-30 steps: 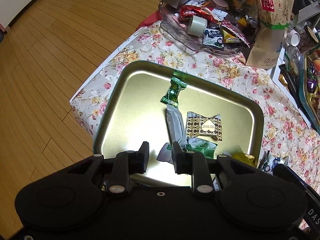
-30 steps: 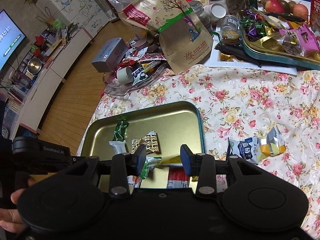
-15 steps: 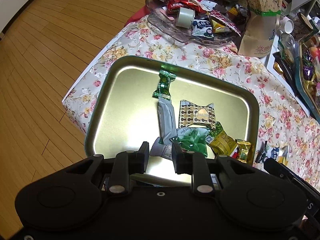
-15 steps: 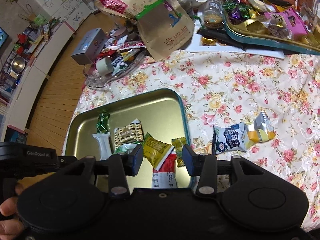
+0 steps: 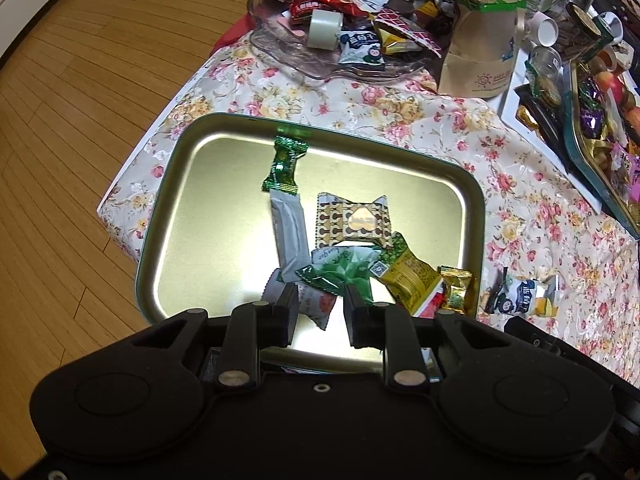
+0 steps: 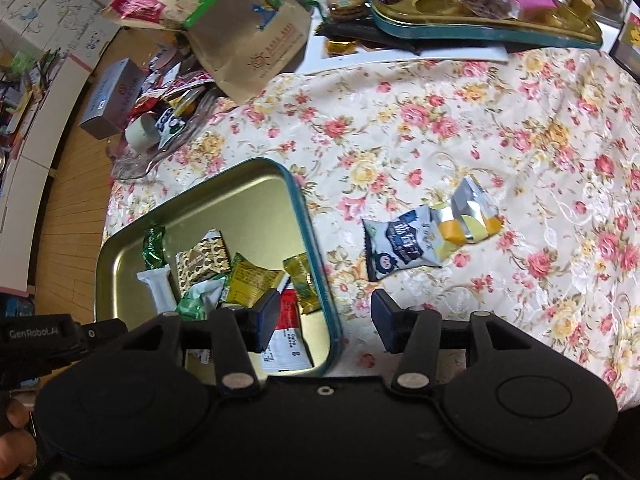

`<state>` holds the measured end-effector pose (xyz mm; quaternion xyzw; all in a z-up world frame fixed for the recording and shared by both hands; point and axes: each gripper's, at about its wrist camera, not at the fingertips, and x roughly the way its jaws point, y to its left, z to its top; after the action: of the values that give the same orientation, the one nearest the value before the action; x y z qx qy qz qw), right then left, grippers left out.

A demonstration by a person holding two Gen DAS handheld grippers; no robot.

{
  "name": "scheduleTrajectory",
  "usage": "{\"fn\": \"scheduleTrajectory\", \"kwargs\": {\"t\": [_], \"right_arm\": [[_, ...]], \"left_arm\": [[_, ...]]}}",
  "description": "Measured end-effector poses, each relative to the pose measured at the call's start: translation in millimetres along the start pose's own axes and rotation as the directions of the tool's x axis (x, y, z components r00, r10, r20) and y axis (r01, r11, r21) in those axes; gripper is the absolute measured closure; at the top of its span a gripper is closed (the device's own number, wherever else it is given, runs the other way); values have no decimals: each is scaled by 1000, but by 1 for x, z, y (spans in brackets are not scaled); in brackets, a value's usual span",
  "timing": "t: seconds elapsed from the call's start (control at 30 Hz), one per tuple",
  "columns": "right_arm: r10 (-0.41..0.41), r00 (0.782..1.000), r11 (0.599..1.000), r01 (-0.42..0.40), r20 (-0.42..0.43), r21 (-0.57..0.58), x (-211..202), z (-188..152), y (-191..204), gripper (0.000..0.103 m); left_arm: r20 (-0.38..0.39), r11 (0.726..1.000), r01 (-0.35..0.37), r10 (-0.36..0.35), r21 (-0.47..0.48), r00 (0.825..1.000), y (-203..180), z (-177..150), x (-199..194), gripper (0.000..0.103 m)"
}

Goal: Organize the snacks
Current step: 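Move both grippers back toward the blue-white packet on the tablecloth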

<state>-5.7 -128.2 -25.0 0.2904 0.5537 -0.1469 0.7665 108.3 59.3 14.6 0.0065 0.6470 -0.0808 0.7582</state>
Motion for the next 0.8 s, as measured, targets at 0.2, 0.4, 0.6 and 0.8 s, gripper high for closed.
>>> {"fn": "scheduleTrajectory", "kwargs": {"t": [0.2,0.4,0.6,0.8], "right_arm": [[-22,1000,999,23,-7,46,-2,4,-13,50],[-43,999,996,43,-2,81,-9,5,-29,50],[-57,998,991,57,1,122,-16,7,-46,50],[-75,997,984,74,4,163,-23,9,-64,50]], "left_arm": [[-1,999,8,-8,31,1000,-17,0,-1,71],[-1,998,13,-13,62,1000,-34,-1,-2,71],[0,994,19,-19,107,1000,-56,-6,-3,71],[-4,989,28,-28,148,1000,-79,-9,-2,71]]}}
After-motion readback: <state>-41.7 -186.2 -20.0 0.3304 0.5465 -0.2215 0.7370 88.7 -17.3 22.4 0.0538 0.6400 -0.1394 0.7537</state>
